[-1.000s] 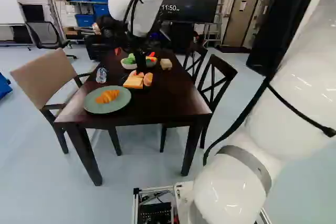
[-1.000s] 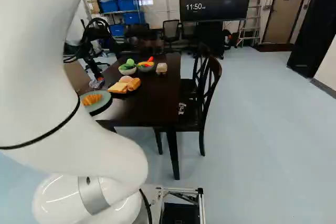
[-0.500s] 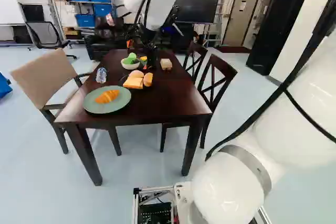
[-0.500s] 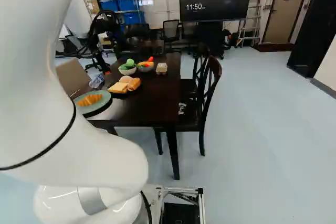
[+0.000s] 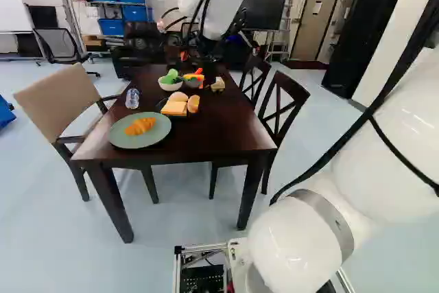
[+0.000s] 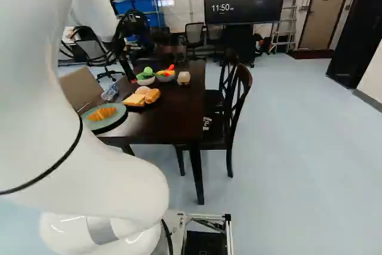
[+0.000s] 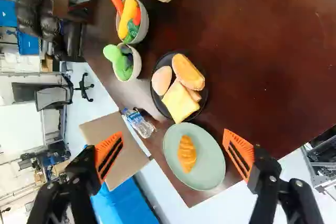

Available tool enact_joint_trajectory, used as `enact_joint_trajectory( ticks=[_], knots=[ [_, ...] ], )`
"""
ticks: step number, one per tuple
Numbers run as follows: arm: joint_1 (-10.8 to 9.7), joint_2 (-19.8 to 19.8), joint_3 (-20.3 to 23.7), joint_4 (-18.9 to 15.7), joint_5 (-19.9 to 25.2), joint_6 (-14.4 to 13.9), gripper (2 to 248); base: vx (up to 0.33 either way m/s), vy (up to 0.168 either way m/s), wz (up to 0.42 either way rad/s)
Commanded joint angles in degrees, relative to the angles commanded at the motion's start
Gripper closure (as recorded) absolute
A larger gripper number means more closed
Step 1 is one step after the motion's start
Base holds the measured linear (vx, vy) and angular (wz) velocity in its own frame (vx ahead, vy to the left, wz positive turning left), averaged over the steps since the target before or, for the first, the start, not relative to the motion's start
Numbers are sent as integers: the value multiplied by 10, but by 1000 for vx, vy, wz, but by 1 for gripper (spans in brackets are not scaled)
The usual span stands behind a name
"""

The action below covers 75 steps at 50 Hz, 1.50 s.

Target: Move the croissant to the empty plate

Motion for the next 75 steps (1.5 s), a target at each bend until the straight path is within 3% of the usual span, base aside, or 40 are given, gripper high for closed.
enact_joint_trajectory(
  ticks=[43, 75],
  knots=[
    [-93, 11, 10, 0, 0, 0, 3, 0, 0, 0],
    [-159, 58, 52, 0, 0, 0, 3, 0, 0, 0]
  ],
)
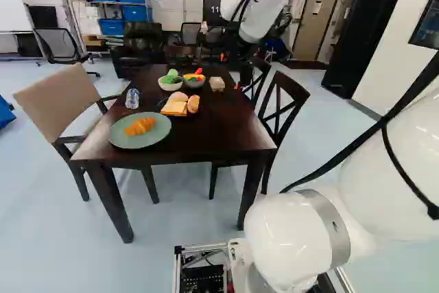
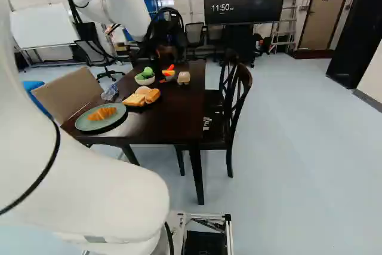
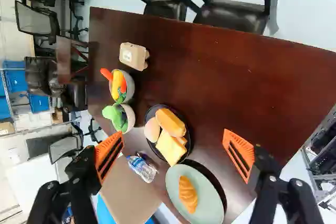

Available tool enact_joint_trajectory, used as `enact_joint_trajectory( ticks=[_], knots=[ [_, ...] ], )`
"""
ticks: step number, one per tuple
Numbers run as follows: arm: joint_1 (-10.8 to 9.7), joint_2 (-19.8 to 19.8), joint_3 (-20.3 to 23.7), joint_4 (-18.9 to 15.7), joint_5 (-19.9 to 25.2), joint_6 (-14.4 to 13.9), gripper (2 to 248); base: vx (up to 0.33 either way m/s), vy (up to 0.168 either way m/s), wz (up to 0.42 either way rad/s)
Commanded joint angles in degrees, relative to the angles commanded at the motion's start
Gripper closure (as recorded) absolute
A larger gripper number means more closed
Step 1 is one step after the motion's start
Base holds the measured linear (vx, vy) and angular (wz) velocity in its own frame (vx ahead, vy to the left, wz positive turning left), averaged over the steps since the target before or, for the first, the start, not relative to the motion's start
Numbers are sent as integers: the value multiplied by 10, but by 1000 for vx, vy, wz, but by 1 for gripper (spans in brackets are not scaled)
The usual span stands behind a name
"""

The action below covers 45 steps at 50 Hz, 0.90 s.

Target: Move the croissant to the empty plate

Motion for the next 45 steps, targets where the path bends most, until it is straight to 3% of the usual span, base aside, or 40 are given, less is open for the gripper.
enact_joint_trajectory(
  ticks=[9, 27, 45],
  knots=[
    [-19, 11, 9, 0, 0, 0, 3, 0, 0, 0],
    [-19, 11, 14, 0, 8, -8, 3, 0, 0, 0],
    [-20, 11, 31, -1, 37, -35, 3, 0, 0, 0]
  ],
)
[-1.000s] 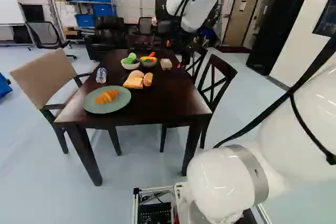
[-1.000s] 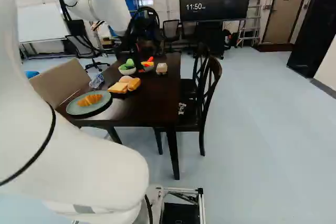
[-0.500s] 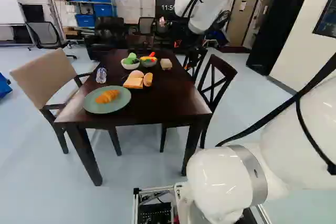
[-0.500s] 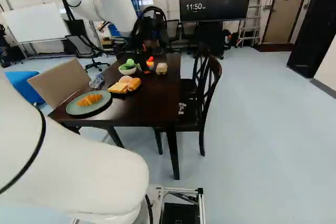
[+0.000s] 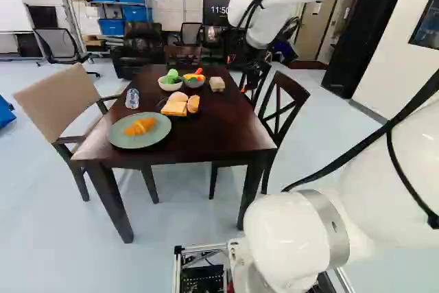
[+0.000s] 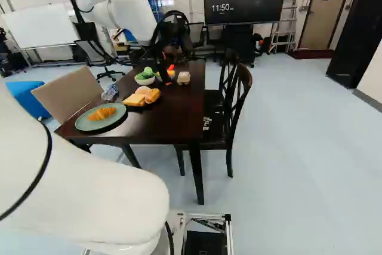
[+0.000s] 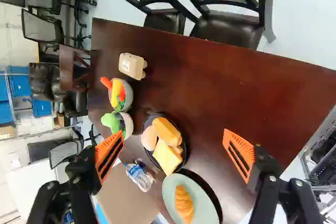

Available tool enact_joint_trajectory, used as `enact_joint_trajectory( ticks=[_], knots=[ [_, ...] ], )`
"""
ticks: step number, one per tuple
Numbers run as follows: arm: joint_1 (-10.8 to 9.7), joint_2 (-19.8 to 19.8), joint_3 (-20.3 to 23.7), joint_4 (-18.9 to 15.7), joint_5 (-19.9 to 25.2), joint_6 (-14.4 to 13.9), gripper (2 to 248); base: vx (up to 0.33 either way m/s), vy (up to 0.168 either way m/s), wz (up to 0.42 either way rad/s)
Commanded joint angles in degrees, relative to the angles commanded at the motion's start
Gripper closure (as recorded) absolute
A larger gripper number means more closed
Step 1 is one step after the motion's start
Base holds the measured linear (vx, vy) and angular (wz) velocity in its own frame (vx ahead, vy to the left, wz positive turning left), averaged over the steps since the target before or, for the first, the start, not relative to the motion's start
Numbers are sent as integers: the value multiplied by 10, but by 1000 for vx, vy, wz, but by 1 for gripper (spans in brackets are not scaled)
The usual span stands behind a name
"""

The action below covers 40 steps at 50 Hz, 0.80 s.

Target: Move the croissant to the empty plate

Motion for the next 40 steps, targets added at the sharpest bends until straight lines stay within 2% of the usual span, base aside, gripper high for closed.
enact_joint_trajectory(
  ticks=[20, 40],
  knots=[
    [-1, 1, 33, -2, 56, -53, 3, 0, 0, 0],
    [-3, 1, 82, -5, 139, -132, 3, 0, 0, 0]
  ],
)
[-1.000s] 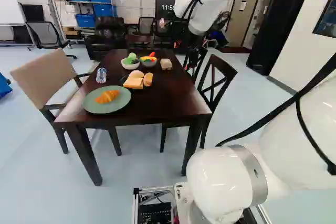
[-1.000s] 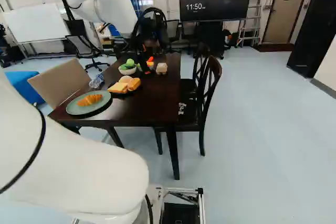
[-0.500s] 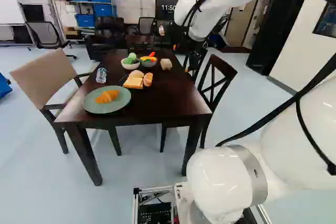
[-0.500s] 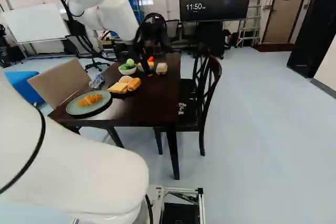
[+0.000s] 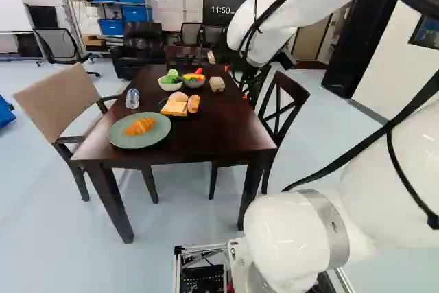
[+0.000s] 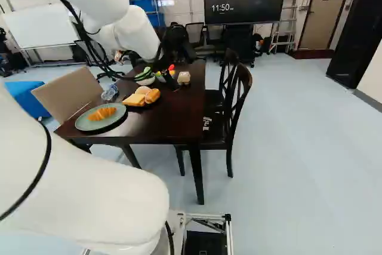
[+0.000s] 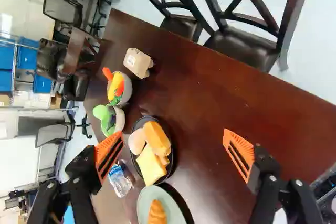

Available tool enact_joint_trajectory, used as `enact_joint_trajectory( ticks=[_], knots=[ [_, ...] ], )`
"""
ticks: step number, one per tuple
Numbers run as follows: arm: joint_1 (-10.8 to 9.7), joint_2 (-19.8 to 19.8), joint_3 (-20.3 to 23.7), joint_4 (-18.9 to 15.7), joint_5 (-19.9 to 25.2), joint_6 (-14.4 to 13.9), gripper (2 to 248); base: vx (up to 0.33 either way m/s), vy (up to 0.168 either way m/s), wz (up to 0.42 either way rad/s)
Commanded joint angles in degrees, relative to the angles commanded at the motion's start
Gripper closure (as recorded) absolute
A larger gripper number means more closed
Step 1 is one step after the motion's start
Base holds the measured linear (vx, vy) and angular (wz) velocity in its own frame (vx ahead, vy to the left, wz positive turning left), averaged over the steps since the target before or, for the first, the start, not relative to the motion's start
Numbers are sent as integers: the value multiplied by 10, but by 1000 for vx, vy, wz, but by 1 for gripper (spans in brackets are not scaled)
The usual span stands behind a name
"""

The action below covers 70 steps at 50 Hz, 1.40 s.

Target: Move the croissant to the empty plate

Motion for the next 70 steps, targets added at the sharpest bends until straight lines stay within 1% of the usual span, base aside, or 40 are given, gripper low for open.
enact_joint_trajectory(
  ticks=[19, 53, 70],
  knots=[
    [-2, 1, 60, -4, 101, -97, 3, 0, 0, 0],
    [-8, 3, 190, -12, 323, -308, 3, 0, 0, 0],
    [-10, 4, 244, -16, 414, -394, 3, 0, 0, 0]
  ],
)
